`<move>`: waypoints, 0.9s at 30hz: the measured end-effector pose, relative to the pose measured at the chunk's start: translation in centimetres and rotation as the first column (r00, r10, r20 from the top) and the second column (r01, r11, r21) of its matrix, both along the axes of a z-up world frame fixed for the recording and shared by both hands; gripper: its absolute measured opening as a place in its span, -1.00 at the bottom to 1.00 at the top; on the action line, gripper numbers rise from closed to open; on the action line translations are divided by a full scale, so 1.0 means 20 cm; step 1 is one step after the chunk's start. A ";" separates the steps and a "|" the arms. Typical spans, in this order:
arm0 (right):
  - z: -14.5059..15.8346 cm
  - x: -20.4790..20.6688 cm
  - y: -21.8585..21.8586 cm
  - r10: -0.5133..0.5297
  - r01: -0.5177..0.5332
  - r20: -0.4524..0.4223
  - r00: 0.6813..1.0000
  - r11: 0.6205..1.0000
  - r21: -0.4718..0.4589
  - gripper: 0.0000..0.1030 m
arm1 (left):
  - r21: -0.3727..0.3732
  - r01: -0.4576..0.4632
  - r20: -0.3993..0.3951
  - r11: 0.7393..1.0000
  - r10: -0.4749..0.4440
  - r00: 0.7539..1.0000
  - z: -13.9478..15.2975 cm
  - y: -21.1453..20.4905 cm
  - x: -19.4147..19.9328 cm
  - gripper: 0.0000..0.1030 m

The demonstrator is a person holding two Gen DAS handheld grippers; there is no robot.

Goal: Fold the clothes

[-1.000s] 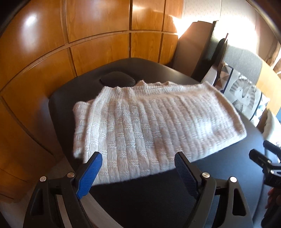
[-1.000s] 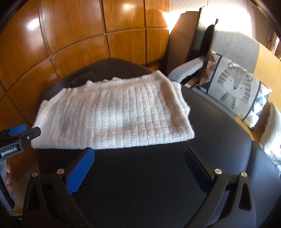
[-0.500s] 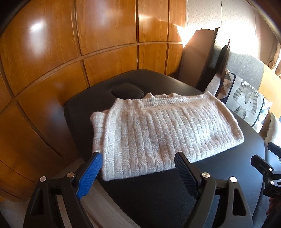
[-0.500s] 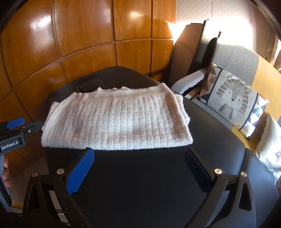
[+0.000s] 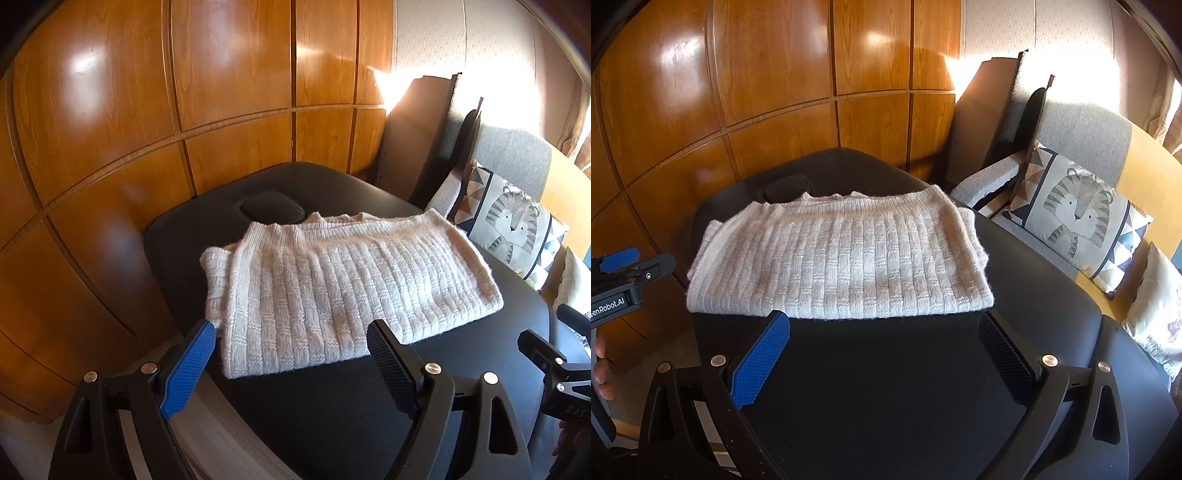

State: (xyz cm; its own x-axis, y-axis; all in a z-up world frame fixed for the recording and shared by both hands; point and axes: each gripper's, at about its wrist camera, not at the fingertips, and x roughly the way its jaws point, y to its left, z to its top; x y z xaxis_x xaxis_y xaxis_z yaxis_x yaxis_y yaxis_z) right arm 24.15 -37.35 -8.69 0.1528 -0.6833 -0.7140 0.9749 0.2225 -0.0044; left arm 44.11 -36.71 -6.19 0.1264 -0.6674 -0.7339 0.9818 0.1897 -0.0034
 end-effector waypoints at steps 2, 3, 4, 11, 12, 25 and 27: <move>0.00 0.00 0.00 -0.003 0.003 0.003 1.000 1.000 0.002 1.00 | 0.006 -0.002 -0.004 1.000 0.002 1.000 -0.01 0.00 0.00 0.67; -0.01 -0.01 0.00 -0.004 0.004 0.004 1.000 1.000 0.004 1.00 | 0.007 -0.002 -0.005 1.000 0.002 1.000 -0.02 0.00 0.00 0.67; -0.01 0.00 0.00 -0.004 0.004 0.004 1.000 1.000 0.005 1.00 | 0.008 -0.003 -0.005 1.000 0.003 1.000 -0.02 0.00 0.01 0.67; -0.03 0.01 -0.01 -0.002 0.002 -0.010 1.000 1.000 0.012 1.00 | 0.018 -0.006 -0.013 1.000 0.006 1.000 -0.04 -0.01 0.02 0.67; -0.04 0.01 -0.01 -0.003 0.003 -0.013 1.000 1.000 0.013 1.00 | 0.022 -0.006 -0.016 1.000 0.006 1.000 -0.04 -0.02 0.02 0.67; -0.04 0.02 -0.03 -0.006 0.006 -0.016 1.000 1.000 0.013 1.00 | -0.006 -0.059 0.062 0.998 0.059 0.996 -0.04 0.00 0.02 0.65; -0.05 0.03 -0.03 -0.006 0.006 -0.018 1.000 1.000 0.015 1.00 | -0.012 -0.064 0.070 0.998 0.065 0.995 -0.03 0.00 0.02 0.63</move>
